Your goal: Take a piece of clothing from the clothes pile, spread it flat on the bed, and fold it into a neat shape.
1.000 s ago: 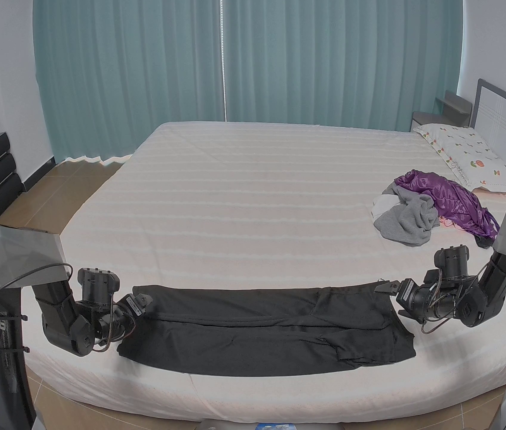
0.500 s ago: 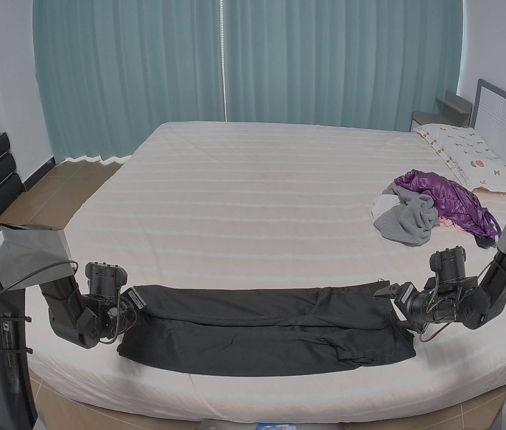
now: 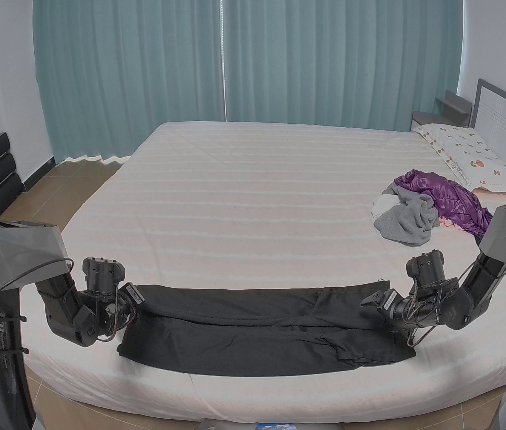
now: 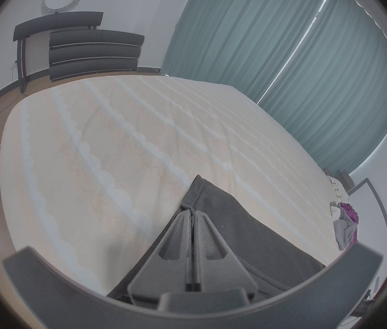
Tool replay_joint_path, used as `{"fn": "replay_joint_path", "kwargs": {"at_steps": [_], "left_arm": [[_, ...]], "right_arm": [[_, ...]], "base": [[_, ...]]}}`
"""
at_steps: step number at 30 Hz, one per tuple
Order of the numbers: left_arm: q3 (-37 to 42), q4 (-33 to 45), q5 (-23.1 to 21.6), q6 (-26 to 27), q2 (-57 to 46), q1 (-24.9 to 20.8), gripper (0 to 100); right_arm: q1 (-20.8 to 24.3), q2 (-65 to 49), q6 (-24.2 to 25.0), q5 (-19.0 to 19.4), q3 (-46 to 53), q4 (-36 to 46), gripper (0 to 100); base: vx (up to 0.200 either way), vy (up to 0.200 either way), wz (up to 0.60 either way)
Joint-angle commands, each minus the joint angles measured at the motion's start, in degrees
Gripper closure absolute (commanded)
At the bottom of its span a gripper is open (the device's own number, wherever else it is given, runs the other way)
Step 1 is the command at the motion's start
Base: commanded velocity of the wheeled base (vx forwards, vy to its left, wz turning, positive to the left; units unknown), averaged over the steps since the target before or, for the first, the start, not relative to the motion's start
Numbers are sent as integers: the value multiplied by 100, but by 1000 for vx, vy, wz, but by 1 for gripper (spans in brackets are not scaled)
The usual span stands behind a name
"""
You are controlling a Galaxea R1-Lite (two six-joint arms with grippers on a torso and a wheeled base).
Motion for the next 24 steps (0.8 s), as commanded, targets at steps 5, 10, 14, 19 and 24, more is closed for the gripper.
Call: {"fn": "replay_joint_path", "kwargs": {"at_steps": [5,10,14,19,24], "left_arm": [[1,-2,1,-1,-34,1,100],[1,-2,-7,-1,-34,1,100],[-8,7,1,-1,-16,10,100],[-17,7,1,8,-34,10,100],[-78,7,-16,17,-95,53,100]], "right_arm": [[90,481,-7,-367,-428,3,0],[125,569,-7,-455,-568,12,100],[81,455,-7,-446,-524,3,100],[11,349,-7,-446,-507,12,100],[-104,253,20,-420,-595,3,100]], "base": [[0,0,0],[0,0,0],[0,0,0],[0,0,0],[0,0,0]]}}
